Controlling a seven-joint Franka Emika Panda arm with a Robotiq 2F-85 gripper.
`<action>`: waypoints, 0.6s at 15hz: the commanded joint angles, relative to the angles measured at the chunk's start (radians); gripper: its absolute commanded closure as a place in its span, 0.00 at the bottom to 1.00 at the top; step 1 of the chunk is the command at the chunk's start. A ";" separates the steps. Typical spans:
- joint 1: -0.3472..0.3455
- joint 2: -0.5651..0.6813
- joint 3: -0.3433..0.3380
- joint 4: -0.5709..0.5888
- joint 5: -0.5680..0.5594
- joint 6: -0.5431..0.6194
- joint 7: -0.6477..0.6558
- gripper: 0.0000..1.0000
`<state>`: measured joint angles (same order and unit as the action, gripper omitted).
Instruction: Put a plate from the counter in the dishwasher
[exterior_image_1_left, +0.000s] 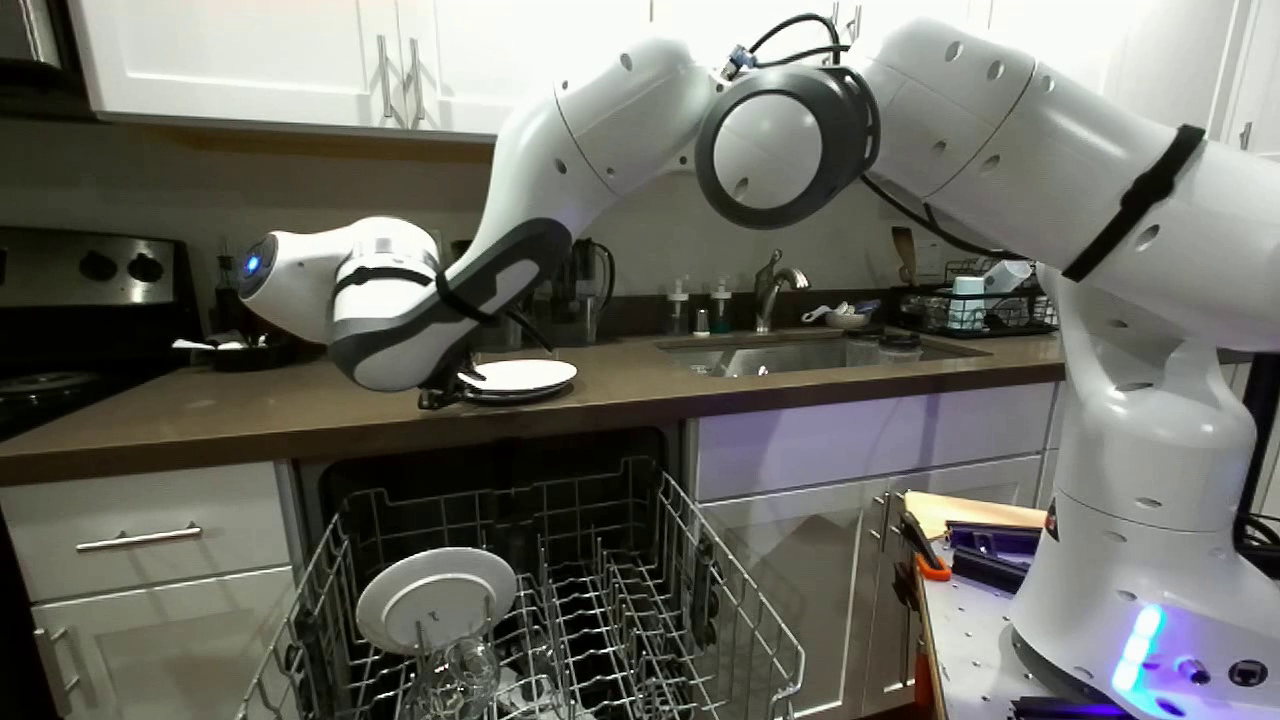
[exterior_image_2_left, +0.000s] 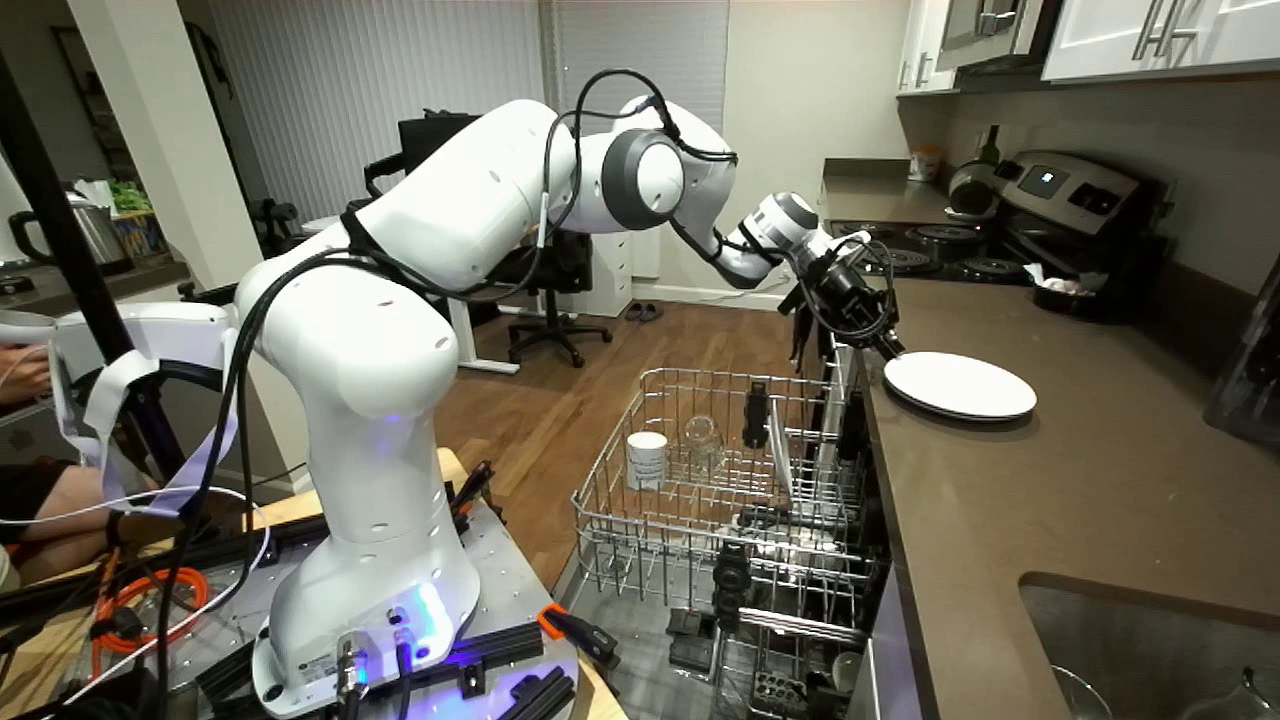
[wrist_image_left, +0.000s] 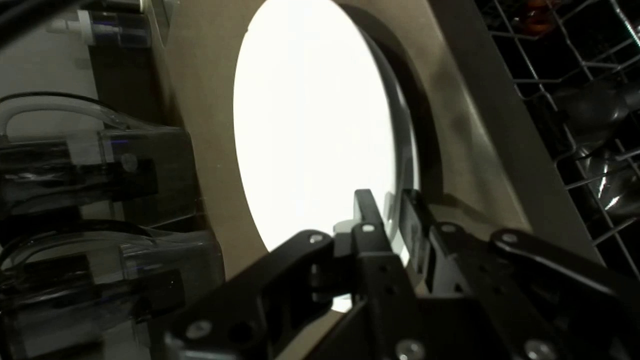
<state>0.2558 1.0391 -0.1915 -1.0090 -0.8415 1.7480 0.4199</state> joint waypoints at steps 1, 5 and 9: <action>-0.017 -0.048 0.013 -0.067 -0.004 0.041 0.006 0.81; -0.025 -0.060 0.013 -0.089 -0.003 0.070 0.010 0.77; -0.028 -0.075 0.010 -0.116 -0.010 0.093 0.013 0.73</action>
<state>0.2385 1.0160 -0.1921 -1.0503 -0.8415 1.8018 0.4199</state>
